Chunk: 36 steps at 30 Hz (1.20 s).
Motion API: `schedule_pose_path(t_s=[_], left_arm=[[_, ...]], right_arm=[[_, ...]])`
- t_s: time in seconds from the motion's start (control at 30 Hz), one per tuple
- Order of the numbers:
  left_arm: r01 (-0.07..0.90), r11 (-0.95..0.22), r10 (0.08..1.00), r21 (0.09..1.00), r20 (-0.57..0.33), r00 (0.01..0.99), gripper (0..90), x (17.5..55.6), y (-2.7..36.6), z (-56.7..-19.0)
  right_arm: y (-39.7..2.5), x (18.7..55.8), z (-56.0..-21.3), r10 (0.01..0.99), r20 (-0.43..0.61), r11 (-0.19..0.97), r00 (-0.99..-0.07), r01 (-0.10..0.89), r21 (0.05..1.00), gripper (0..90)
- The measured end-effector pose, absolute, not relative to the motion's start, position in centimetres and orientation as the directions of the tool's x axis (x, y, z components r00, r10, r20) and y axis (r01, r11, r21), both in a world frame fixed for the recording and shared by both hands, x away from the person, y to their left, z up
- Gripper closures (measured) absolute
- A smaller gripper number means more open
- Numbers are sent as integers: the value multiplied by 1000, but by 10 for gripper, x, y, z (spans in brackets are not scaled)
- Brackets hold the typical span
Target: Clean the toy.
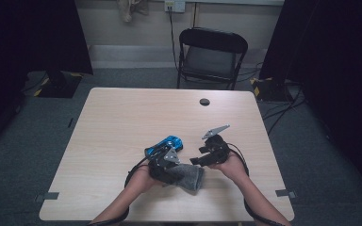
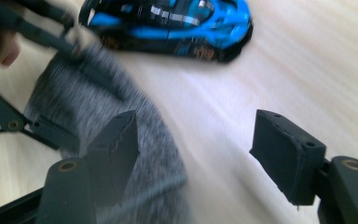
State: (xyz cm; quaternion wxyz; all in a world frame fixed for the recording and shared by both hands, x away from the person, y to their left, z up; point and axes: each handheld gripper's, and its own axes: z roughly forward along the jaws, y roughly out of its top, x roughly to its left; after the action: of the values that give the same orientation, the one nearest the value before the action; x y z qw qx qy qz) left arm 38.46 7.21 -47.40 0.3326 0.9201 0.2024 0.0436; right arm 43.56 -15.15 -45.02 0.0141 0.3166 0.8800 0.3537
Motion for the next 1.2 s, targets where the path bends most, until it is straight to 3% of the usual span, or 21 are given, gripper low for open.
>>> schedule_pose_path(t_s=[0.07, 0.17, 0.33, 0.7, 1.2], left_arm=[[349, -705, 405, 618, -53, 913, 687, 383, 73, -471], [358, -692, 415, 627, -60, 908, 730, 381, 78, -467], [388, -630, 460, 673, -80, 884, 732, 378, 101, -450], [475, -561, 556, 678, -117, 823, 721, 370, 163, -440], [568, -451, 695, 688, -128, 707, 718, 361, 238, -435]], right_arm=[[-146, 438, -449, 575, 187, 540, -797, 540, 645, 317], [-135, 441, -447, 570, 153, 546, -807, 512, 663, 318], [-118, 447, -447, 573, 138, 527, -808, 492, 693, 300], [-76, 459, -451, 573, 155, 487, -805, 486, 726, 138], [-31, 468, -464, 536, 117, 549, -836, 451, 704, 149]])
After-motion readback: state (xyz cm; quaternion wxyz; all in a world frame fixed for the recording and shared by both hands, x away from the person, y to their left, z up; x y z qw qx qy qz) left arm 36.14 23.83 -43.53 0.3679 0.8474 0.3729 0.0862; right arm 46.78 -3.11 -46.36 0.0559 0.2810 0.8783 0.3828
